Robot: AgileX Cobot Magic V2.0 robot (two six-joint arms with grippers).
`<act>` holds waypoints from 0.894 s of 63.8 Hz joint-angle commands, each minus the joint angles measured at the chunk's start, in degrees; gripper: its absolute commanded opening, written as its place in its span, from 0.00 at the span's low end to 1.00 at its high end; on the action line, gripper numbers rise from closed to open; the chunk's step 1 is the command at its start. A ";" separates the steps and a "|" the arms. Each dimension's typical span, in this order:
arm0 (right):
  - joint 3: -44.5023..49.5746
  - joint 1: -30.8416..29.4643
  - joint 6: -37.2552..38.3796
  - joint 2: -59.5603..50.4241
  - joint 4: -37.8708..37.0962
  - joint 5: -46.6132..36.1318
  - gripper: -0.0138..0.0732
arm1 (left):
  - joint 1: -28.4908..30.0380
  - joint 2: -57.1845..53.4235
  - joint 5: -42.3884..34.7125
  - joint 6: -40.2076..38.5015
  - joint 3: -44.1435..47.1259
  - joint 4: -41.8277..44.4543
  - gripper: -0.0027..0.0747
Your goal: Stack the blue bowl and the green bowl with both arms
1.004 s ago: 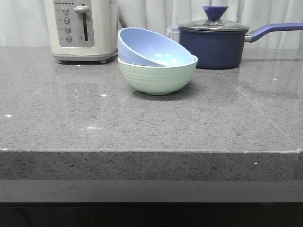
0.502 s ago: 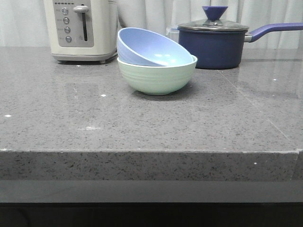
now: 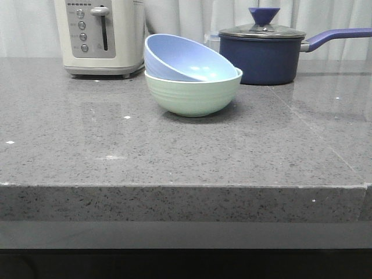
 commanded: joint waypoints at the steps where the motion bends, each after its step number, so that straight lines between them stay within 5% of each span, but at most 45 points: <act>1: -1.34 -0.25 -0.12 0.02 -0.74 -4.11 0.08 | 0.07 -0.96 -4.49 -0.06 0.27 -0.07 0.01; 39: -0.10 -1.08 -0.19 -1.85 -2.13 -4.90 0.08 | 0.07 -0.96 -4.49 -0.06 0.27 -0.07 0.01; 57: 18.16 -12.57 -6.54 -18.71 0.31 -21.96 0.09 | 0.07 -0.96 -4.49 -0.06 0.27 -0.07 0.01</act>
